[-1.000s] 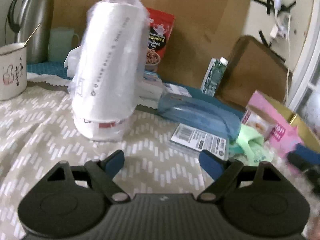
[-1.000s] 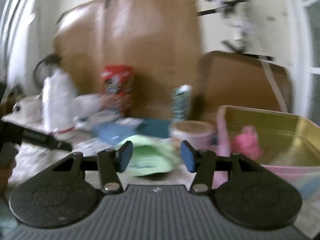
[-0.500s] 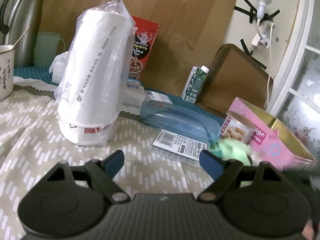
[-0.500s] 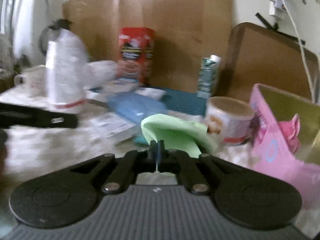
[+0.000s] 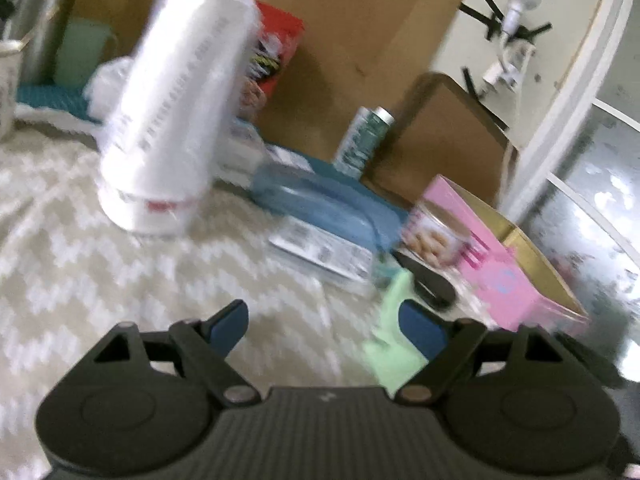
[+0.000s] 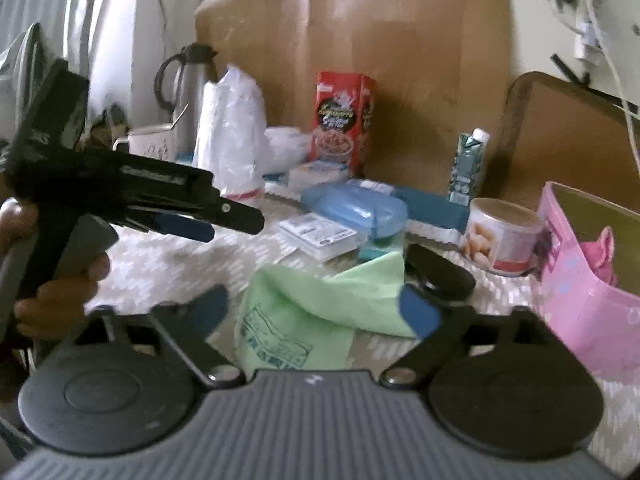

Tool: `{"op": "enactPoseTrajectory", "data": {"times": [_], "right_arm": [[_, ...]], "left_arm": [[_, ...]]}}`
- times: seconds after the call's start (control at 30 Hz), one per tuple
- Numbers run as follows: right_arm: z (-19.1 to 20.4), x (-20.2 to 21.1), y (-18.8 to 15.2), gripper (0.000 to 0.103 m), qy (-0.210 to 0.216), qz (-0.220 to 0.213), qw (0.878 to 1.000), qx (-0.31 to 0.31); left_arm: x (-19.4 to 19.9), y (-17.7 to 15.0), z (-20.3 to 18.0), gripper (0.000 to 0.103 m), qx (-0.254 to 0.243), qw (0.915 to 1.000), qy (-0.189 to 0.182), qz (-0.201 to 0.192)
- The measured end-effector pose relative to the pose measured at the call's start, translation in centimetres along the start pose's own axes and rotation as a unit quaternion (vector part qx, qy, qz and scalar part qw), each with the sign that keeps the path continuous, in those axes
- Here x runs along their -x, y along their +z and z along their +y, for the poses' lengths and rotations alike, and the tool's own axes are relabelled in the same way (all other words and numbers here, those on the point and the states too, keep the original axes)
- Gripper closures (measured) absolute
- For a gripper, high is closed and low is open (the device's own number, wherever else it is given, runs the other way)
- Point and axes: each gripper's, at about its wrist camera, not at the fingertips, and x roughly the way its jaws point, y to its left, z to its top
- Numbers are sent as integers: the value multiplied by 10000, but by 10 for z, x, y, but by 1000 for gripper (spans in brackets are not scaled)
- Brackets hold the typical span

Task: Organize soft objects
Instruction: 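Pinch the mint-green cloth with the right gripper and lift it, then carry the green cloth into the pink tin and release it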

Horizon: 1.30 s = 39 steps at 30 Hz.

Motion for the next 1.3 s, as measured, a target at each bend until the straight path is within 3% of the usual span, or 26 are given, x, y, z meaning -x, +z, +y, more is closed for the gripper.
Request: {"op": "enactPoseTrajectory", "data": {"times": [0.17,0.23,0.33,0.37,0.4,0.43,0.5,0.53,0.67,0.87,1.1,1.2,1.3], "right_arm": [[-3,-32,-2,3,14,582,9953,774],[-11,-38,0,0,158,640,9953,708],[-29,-48,1,1,588,912,9941,79],[-32,-46,-1,8,617,794,9949,-4],[-26,-41,-3,26,606,689,9957,143],[-23,-37,-4,57,738,620,9952,176],[-17,-31,-5,87,778,558,9953,143],[-12,-28,-7,95,758,520,9956,201],[-8,-17,-13,97,479,274,9983,197],[-31,23,-5,97,-346,-683,9971,6],[-81,70,7,97,-1871,-1673,9676,-287],[-115,77,5,97,-2349,-1680,9556,-590],[-154,64,0,96,-2771,-1329,9461,-1026]], "left_arm": [[-1,-4,-22,18,-110,9987,-390,303],[-5,-6,-31,18,-162,9980,-394,466],[-15,-11,-41,24,-260,9968,-315,681],[-19,-13,-42,28,-278,9963,-279,768],[-23,-14,-43,34,-279,9957,-276,835],[-23,-15,-44,39,-281,9961,-280,791],[-27,-14,-49,51,-271,9953,-376,851],[-28,-12,-52,55,-266,9951,-430,852],[-28,-5,-78,58,-570,9932,-622,806],[-26,22,-142,58,-1277,9840,-1178,398],[-51,35,-234,55,-2135,9628,-1644,-208],[-77,36,-258,50,-2227,9612,-1616,-165],[-106,29,-268,43,-2289,9662,-1184,-72]]}}
